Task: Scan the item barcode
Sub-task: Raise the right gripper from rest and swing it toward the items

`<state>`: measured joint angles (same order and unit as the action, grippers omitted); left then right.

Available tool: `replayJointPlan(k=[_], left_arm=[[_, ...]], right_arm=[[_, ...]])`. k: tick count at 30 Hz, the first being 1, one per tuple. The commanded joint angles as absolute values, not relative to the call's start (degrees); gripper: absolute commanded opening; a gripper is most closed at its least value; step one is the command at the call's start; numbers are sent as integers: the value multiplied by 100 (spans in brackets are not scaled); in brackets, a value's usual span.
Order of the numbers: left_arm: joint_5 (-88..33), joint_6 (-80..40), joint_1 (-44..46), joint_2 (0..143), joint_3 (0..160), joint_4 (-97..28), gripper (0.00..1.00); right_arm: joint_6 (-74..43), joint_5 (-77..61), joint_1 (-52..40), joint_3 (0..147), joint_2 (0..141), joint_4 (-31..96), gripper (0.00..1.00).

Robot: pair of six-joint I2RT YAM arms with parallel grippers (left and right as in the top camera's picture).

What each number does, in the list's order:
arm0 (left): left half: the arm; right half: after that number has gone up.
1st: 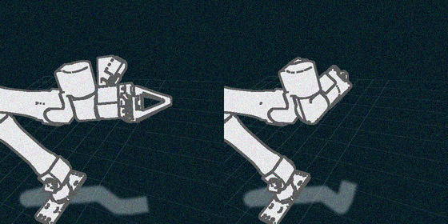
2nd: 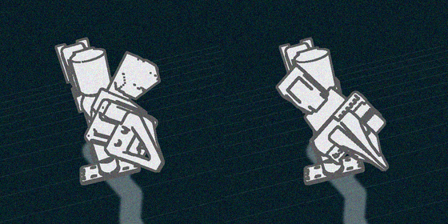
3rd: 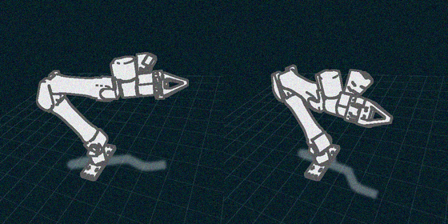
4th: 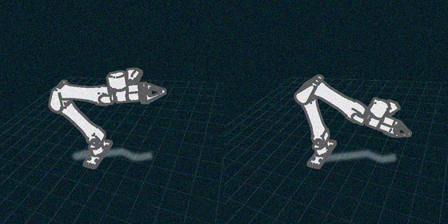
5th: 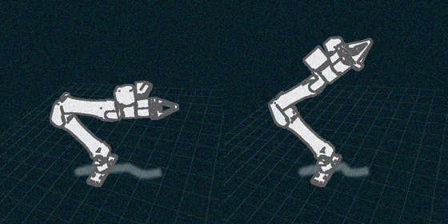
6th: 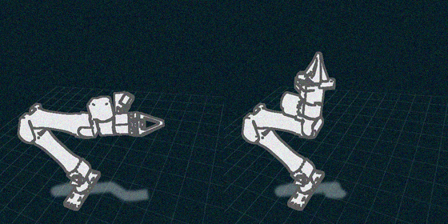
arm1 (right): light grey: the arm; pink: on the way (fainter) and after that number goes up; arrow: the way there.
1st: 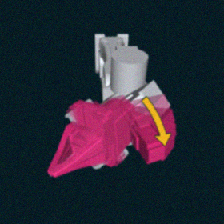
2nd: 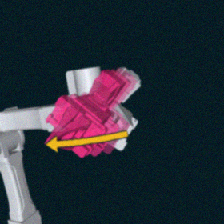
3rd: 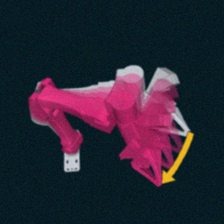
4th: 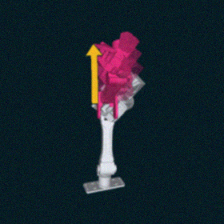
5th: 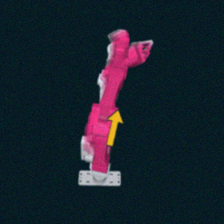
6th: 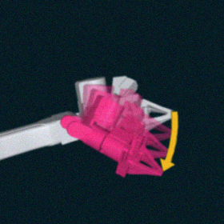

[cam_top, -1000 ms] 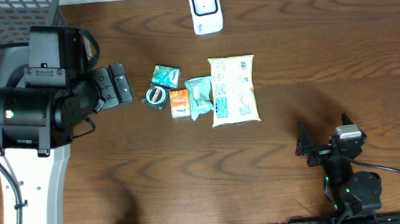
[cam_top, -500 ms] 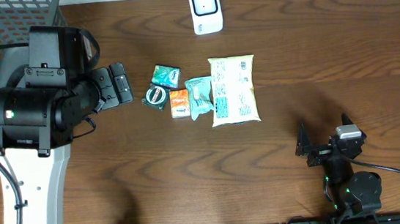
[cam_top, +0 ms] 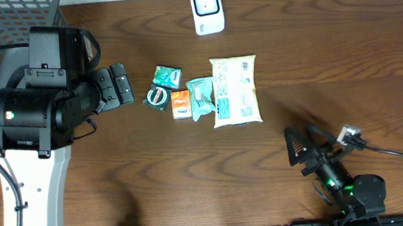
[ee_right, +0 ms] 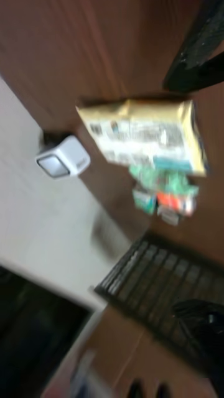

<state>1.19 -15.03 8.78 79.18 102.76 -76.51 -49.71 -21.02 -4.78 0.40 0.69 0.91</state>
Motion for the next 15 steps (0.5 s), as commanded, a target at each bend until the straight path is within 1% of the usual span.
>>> replayJointPlan(k=[1, 4, 9, 12, 15], left_arm=[[80, -1533, 858, 7907, 10224, -7675, 98], [80, -1533, 858, 7907, 10224, -7675, 98], [80, -1533, 858, 7907, 10224, -7673, 98], [80, -1533, 858, 7907, 10224, -7675, 98], [80, -1533, 858, 7907, 10224, -7675, 97]], right_arm=[[-6062, -2362, -460, 32, 34, -307, 99], [-6053, -2521, -460, 32, 34, -858, 99], [-5413, -2403, -458, 102, 36, -2412, 99], [-4882, -2290, -458, 445, 49, -2427, 99], [-3892, -2255, -458, 1024, 213, -1846, 99]])
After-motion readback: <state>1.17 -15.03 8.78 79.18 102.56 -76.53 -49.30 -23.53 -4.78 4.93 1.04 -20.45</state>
